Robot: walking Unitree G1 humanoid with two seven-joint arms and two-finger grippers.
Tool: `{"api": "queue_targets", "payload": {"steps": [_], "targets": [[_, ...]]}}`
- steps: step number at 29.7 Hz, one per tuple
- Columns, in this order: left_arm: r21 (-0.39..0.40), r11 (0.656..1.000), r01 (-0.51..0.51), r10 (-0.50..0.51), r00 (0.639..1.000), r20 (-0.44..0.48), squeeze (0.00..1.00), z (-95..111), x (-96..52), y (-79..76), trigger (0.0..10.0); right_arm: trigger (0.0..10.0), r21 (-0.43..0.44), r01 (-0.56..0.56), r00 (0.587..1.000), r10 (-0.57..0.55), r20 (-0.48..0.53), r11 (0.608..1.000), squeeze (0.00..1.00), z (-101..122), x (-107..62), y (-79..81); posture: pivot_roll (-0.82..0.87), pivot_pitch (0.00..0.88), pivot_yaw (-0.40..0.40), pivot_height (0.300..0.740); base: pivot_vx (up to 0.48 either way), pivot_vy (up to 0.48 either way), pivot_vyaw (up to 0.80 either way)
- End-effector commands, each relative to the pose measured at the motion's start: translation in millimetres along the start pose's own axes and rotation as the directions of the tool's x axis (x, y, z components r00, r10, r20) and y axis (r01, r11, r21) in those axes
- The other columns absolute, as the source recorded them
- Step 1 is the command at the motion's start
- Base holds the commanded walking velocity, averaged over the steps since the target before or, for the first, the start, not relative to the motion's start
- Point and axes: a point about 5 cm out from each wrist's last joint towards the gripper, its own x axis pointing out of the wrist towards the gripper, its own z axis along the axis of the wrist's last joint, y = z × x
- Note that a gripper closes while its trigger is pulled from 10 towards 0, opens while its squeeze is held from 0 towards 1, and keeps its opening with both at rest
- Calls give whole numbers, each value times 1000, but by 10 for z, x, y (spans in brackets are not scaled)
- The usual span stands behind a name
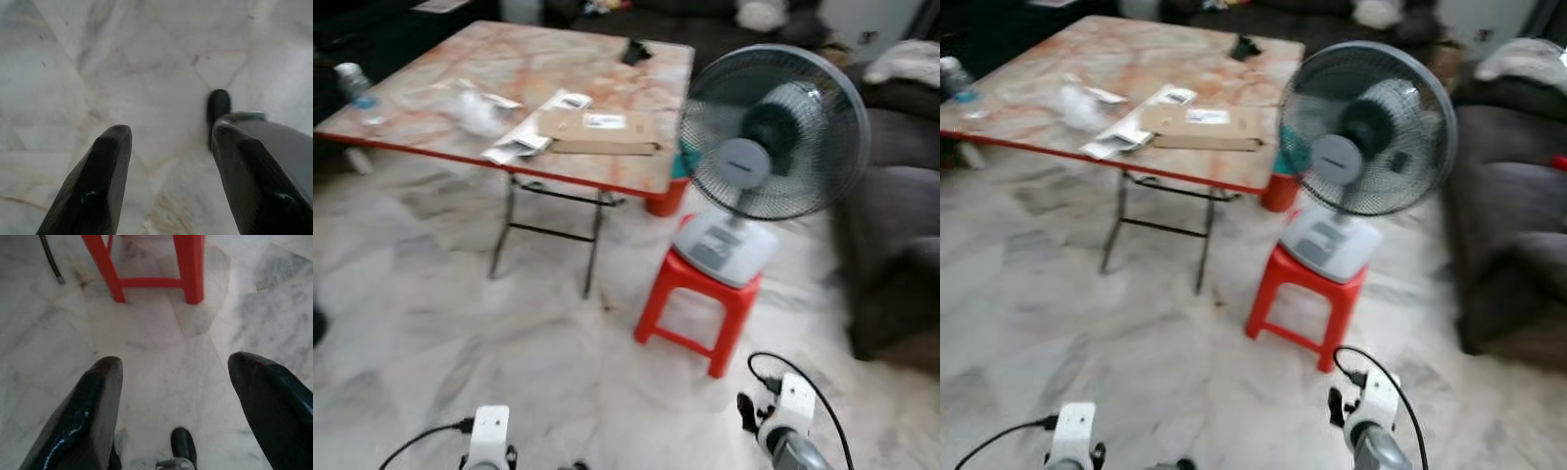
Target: Picking trash to rubbish bin
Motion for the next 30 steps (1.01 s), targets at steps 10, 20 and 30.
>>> {"api": "queue_targets", "payload": {"steps": [10,20,30], "targets": [[-10,1000,-11,11,1000,-14,0,-33,-5,18,10000,10000,19,12,1000,-12,9,1000,0,11,-8,-50,27,125,-93,740,0,283,0],[-16,1000,-17,17,1000,12,0,19,3,27,10000,10000,1,3,999,-3,36,1000,0,116,9,-50,17,121,-98,740,0,460,0],[42,999,-6,-2,984,180,0,528,59,-27,10000,10000,-49,-65,981,73,182,997,0,590,76,143,13,134,-94,740,0,458,0]]}}
